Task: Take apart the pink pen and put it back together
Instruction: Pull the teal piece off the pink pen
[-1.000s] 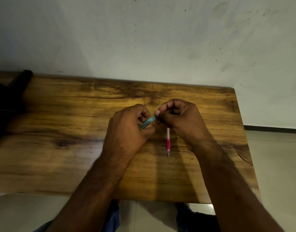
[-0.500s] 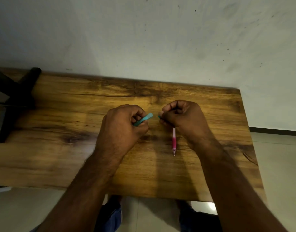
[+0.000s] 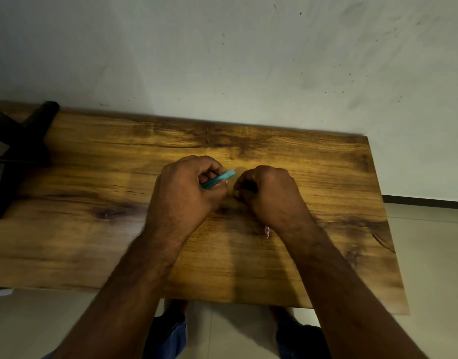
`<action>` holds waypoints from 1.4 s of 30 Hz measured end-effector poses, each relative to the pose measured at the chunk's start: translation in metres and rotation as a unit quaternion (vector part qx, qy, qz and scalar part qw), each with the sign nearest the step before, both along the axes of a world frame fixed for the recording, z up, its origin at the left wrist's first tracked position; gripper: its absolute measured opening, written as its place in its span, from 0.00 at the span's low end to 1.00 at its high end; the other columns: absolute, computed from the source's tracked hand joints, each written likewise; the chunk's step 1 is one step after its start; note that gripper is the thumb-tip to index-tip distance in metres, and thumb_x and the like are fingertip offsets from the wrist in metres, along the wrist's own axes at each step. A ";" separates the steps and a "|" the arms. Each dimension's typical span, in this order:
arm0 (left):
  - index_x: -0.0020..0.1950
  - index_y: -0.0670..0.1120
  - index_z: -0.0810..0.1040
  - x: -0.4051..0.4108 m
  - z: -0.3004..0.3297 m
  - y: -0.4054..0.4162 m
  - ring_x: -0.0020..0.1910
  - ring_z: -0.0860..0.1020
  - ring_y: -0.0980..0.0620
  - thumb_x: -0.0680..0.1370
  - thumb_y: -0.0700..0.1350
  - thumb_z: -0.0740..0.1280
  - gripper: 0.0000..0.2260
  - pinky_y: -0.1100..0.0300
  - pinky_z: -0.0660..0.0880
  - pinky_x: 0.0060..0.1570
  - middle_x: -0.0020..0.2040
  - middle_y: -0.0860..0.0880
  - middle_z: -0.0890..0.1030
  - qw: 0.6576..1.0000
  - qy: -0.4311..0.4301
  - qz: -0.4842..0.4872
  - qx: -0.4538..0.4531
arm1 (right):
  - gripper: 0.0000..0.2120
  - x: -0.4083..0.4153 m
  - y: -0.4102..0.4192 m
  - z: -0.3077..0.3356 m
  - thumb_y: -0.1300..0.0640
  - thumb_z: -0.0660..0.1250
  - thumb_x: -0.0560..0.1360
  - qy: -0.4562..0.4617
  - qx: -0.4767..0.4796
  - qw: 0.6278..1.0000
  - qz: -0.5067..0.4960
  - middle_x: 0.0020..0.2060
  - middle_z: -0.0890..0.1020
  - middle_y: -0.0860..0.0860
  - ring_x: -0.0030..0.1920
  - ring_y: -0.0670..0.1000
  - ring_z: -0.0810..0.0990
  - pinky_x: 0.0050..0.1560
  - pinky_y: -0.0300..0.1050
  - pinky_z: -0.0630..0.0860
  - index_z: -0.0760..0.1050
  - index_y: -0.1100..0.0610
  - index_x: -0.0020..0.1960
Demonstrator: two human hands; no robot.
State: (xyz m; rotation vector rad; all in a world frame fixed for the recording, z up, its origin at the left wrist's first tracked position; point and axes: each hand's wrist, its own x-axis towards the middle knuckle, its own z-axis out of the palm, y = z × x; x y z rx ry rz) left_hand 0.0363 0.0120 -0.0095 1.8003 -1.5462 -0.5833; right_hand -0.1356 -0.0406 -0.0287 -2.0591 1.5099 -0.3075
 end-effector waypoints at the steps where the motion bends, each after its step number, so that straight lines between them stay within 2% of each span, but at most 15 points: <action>1: 0.53 0.52 0.86 0.000 0.000 0.000 0.45 0.80 0.61 0.73 0.46 0.78 0.10 0.64 0.78 0.42 0.46 0.57 0.83 1.000 -0.003 -0.001 0.003 | 0.06 -0.001 -0.001 0.000 0.55 0.75 0.75 -0.025 0.005 1.000 -0.018 0.49 0.87 0.48 0.49 0.48 0.84 0.51 0.44 0.81 0.86 0.49 0.52; 3: 0.53 0.53 0.86 0.000 0.001 0.000 0.45 0.80 0.60 0.73 0.46 0.77 0.09 0.62 0.78 0.42 0.46 0.57 0.83 1.000 -0.004 -0.005 0.012 | 0.04 -0.005 -0.004 0.003 0.58 0.74 0.77 -0.163 0.072 0.979 -0.095 0.48 0.88 0.48 0.48 0.46 0.85 0.47 0.39 0.81 0.86 0.51 0.51; 5: 0.53 0.53 0.86 -0.001 0.001 -0.001 0.45 0.79 0.59 0.73 0.47 0.77 0.09 0.60 0.78 0.42 0.46 0.57 0.82 1.000 -0.004 -0.012 0.017 | 0.05 -0.007 -0.005 0.010 0.62 0.72 0.78 -0.356 0.200 0.899 -0.160 0.48 0.88 0.51 0.47 0.48 0.88 0.44 0.38 0.82 0.86 0.56 0.51; 6: 0.53 0.53 0.86 -0.002 0.001 -0.001 0.45 0.79 0.59 0.73 0.47 0.77 0.09 0.60 0.78 0.42 0.46 0.56 0.82 1.000 -0.007 -0.017 0.018 | 0.05 -0.008 -0.004 0.012 0.64 0.71 0.78 -0.419 0.247 0.857 -0.172 0.49 0.88 0.53 0.47 0.50 0.88 0.44 0.38 0.82 0.85 0.58 0.51; 8: 0.53 0.52 0.87 -0.003 0.001 -0.003 0.45 0.79 0.58 0.73 0.47 0.77 0.09 0.59 0.77 0.44 0.46 0.55 0.82 0.999 -0.011 -0.026 0.019 | 0.06 -0.008 -0.002 0.013 0.67 0.71 0.77 -0.460 0.296 0.819 -0.172 0.46 0.88 0.57 0.45 0.51 0.88 0.43 0.38 0.82 0.84 0.63 0.52; 12: 0.53 0.51 0.87 -0.006 0.001 -0.009 0.45 0.80 0.58 0.73 0.44 0.78 0.09 0.59 0.79 0.45 0.48 0.54 0.82 0.999 0.014 -0.037 0.011 | 0.06 -0.006 0.000 0.010 0.71 0.69 0.77 -0.480 0.331 0.790 -0.191 0.41 0.88 0.58 0.40 0.50 0.87 0.40 0.37 0.82 0.84 0.64 0.50; 15: 0.54 0.52 0.86 -0.008 0.001 -0.012 0.46 0.80 0.61 0.73 0.42 0.77 0.11 0.71 0.76 0.45 0.50 0.56 0.83 0.998 0.048 -0.035 -0.005 | 0.07 -0.007 -0.002 0.009 0.72 0.68 0.77 -0.508 0.353 0.760 -0.200 0.39 0.88 0.58 0.39 0.49 0.87 0.40 0.37 0.82 0.84 0.64 0.50; 17: 0.57 0.52 0.84 -0.008 0.001 -0.012 0.48 0.80 0.63 0.73 0.41 0.77 0.14 0.74 0.75 0.46 0.52 0.58 0.82 0.998 0.058 -0.031 -0.014 | 0.08 -0.007 -0.003 0.009 0.72 0.67 0.77 -0.522 0.356 0.750 -0.195 0.38 0.87 0.57 0.39 0.49 0.87 0.39 0.36 0.82 0.83 0.65 0.51; 21: 0.58 0.54 0.83 -0.004 0.001 -0.014 0.49 0.80 0.63 0.74 0.41 0.78 0.16 0.73 0.76 0.46 0.51 0.61 0.82 0.998 0.065 -0.022 -0.008 | 0.08 -0.005 -0.005 0.010 0.73 0.67 0.77 -0.511 0.346 0.765 -0.185 0.39 0.87 0.58 0.38 0.49 0.87 0.40 0.37 0.82 0.82 0.66 0.53; 25: 0.55 0.54 0.84 -0.002 0.003 -0.016 0.49 0.80 0.62 0.74 0.41 0.78 0.13 0.73 0.76 0.47 0.51 0.60 0.83 0.997 0.069 -0.021 0.000 | 0.08 -0.010 -0.010 0.013 0.71 0.69 0.77 -0.448 0.317 0.819 -0.165 0.41 0.87 0.57 0.40 0.51 0.87 0.43 0.39 0.84 0.84 0.63 0.52; 30: 0.54 0.54 0.84 0.002 0.005 -0.017 0.48 0.81 0.65 0.74 0.44 0.78 0.11 0.73 0.76 0.46 0.51 0.61 0.84 0.995 0.097 0.010 0.016 | 0.10 -0.019 -0.015 0.016 0.70 0.72 0.76 -0.407 0.284 0.856 -0.142 0.42 0.88 0.56 0.43 0.52 0.88 0.43 0.40 0.83 0.84 0.59 0.53; 35: 0.53 0.54 0.84 -0.001 0.000 -0.019 0.47 0.82 0.63 0.75 0.45 0.78 0.09 0.72 0.77 0.44 0.49 0.60 0.84 0.989 0.131 0.061 0.038 | 0.12 -0.034 -0.020 0.015 0.68 0.74 0.74 -0.343 0.210 0.904 -0.145 0.41 0.88 0.52 0.43 0.47 0.87 0.44 0.40 0.81 0.83 0.56 0.54; 39: 0.52 0.51 0.85 -0.009 -0.008 -0.020 0.48 0.82 0.64 0.75 0.43 0.78 0.08 0.72 0.77 0.47 0.49 0.58 0.85 0.989 0.119 0.067 0.063 | 0.14 -0.044 -0.020 0.016 0.70 0.73 0.74 -0.318 0.159 0.920 -0.162 0.43 0.87 0.52 0.45 0.46 0.86 0.46 0.38 0.81 0.82 0.55 0.54; 42: 0.52 0.50 0.85 -0.019 -0.012 -0.022 0.50 0.82 0.58 0.75 0.43 0.78 0.08 0.65 0.77 0.51 0.50 0.55 0.85 0.992 0.077 0.062 0.084 | 0.14 -0.049 -0.020 0.019 0.70 0.71 0.74 -0.319 0.143 0.920 -0.175 0.44 0.85 0.53 0.45 0.45 0.85 0.44 0.35 0.79 0.82 0.54 0.54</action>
